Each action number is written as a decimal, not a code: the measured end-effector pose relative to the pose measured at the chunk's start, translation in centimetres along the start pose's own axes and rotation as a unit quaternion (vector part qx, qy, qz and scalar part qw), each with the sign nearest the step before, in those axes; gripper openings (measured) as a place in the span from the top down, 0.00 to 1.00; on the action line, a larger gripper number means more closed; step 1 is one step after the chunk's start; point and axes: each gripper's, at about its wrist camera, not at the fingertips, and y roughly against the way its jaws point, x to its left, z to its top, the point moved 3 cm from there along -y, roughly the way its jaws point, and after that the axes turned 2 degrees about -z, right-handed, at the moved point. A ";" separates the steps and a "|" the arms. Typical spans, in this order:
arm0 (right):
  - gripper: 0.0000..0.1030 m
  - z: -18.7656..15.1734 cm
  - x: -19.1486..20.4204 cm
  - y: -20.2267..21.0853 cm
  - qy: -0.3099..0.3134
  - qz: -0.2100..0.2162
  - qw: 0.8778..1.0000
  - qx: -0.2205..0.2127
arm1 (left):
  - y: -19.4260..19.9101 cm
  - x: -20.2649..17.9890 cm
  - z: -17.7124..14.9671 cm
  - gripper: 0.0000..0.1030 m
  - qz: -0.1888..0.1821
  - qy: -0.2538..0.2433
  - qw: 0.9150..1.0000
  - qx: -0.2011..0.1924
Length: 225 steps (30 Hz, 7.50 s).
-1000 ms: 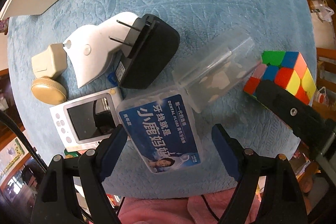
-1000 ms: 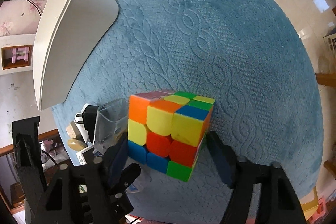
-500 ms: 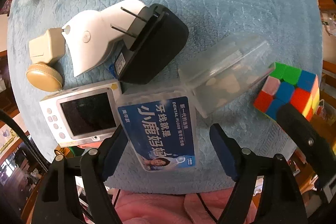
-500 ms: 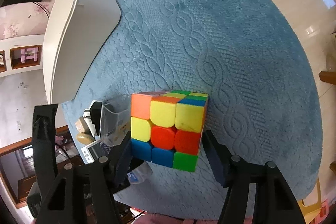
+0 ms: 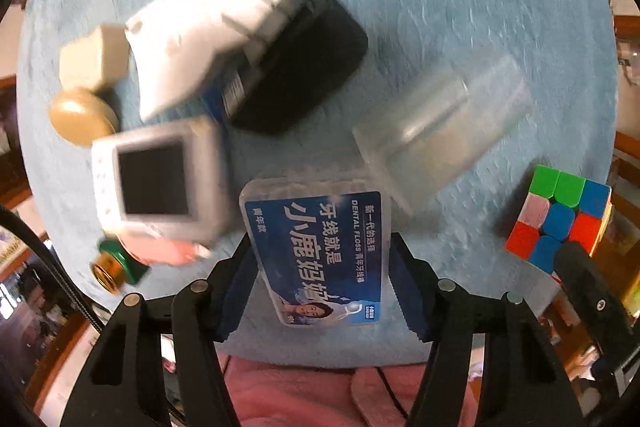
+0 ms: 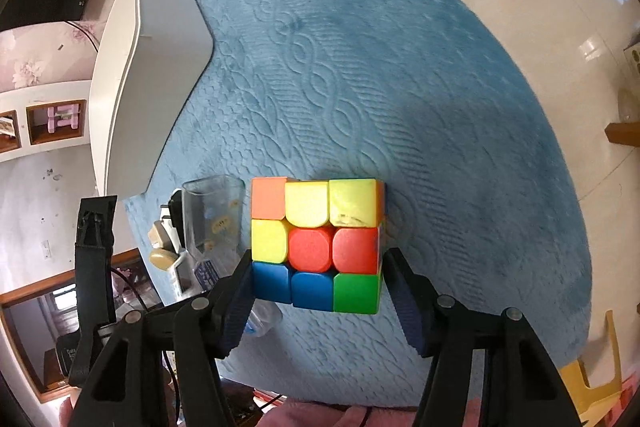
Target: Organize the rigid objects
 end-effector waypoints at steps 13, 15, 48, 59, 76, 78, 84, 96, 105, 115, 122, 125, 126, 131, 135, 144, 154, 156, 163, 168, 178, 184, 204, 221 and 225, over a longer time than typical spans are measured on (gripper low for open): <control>0.39 -2.4 -2.0 1.0 -0.015 -0.016 1.000 0.017 | -1.0 -0.1 -4.6 0.36 -0.009 -0.018 1.000 0.020; 0.39 -3.0 -1.9 1.0 -0.012 -0.027 0.999 0.024 | -0.5 0.1 -5.4 0.36 -0.009 -0.022 1.000 0.010; 0.42 -2.0 17.1 5.5 0.221 0.007 0.974 -0.053 | 21.6 7.3 -2.1 0.36 0.049 -0.055 0.962 -0.261; 0.43 1.0 22.5 7.4 0.271 0.021 0.946 -0.178 | 24.8 8.0 1.5 0.36 0.041 -0.061 0.931 -0.357; 0.43 6.8 23.3 4.8 0.277 0.033 0.927 -0.249 | 24.1 6.1 6.2 0.36 0.032 -0.134 0.861 -0.490; 0.43 7.4 23.2 4.4 0.276 0.032 0.927 -0.253 | 23.6 6.0 6.8 0.36 0.035 -0.134 0.857 -0.496; 0.43 9.1 22.8 3.1 0.267 0.028 0.929 -0.255 | 22.4 5.6 8.0 0.35 0.045 -0.145 0.853 -0.500; 0.47 9.1 23.1 3.9 0.271 0.054 0.924 -0.263 | 23.4 5.4 8.1 0.31 0.035 -0.124 0.850 -0.511; 0.47 7.0 23.0 6.9 0.280 0.063 0.915 -0.282 | 25.1 6.2 5.1 0.24 0.036 -0.107 0.840 -0.531; 0.36 3.2 22.4 10.5 0.290 0.093 0.906 -0.293 | 25.4 7.1 -0.9 0.20 0.050 -0.080 0.831 -0.548; 0.33 0.9 21.6 11.6 0.286 0.119 0.911 -0.273 | 24.3 7.8 -5.1 0.20 0.079 -0.075 0.827 -0.552; 0.33 0.1 21.1 11.5 0.280 0.130 0.916 -0.258 | 23.5 8.4 -6.7 0.20 0.086 -0.069 0.829 -0.548; 0.33 -0.2 21.0 11.3 0.276 0.134 0.918 -0.251 | 23.2 8.5 -7.2 0.20 0.086 -0.067 0.831 -0.546; 0.33 -1.6 20.3 10.5 0.264 0.149 0.928 -0.215 | 21.2 9.7 -9.7 0.20 0.080 -0.048 0.842 -0.532; 0.33 -3.0 20.1 9.7 0.262 0.159 0.934 -0.186 | 19.5 10.8 -11.2 0.20 0.078 -0.031 0.855 -0.512; 0.23 -6.2 20.3 7.8 0.294 0.139 0.932 -0.160 | 15.3 12.3 -13.0 0.19 0.079 -0.007 0.885 -0.458; 0.19 -8.0 21.4 3.9 0.293 0.103 0.944 -0.111 | 12.4 13.2 -13.0 0.19 0.049 -0.063 0.910 -0.408; 0.17 -8.1 21.6 2.7 0.281 0.091 0.950 -0.097 | 11.9 13.2 -12.5 0.19 0.040 -0.090 0.915 -0.391; 0.17 -8.6 21.7 -2.2 0.244 0.038 0.968 -0.044 | 9.7 14.1 -10.8 0.19 -0.018 -0.148 0.932 -0.329; 0.11 -8.9 21.8 -5.7 0.235 -0.017 0.972 -0.012 | 7.0 15.1 -9.4 0.19 -0.076 -0.143 0.949 -0.271; 0.05 -9.0 22.4 -10.1 0.223 -0.082 0.971 0.031 | 2.3 16.0 -6.9 0.19 -0.147 -0.122 0.967 -0.169; 0.05 -8.8 22.9 -12.0 0.222 -0.120 0.966 0.050 | 0.2 16.8 -5.6 0.19 -0.178 -0.091 0.972 -0.126; 0.03 -7.1 23.0 -17.6 0.182 -0.207 0.955 0.106 | -2.2 13.7 -3.5 0.24 -0.175 -0.089 0.978 -0.072; 0.07 -8.1 23.9 -19.1 0.152 -0.256 0.952 0.068 | -1.2 16.6 -0.9 0.53 -0.262 -0.078 0.962 -0.010; 0.07 -8.6 23.3 -18.7 0.129 -0.246 0.958 0.067 | -1.2 17.4 -0.4 0.56 -0.285 -0.072 0.956 0.002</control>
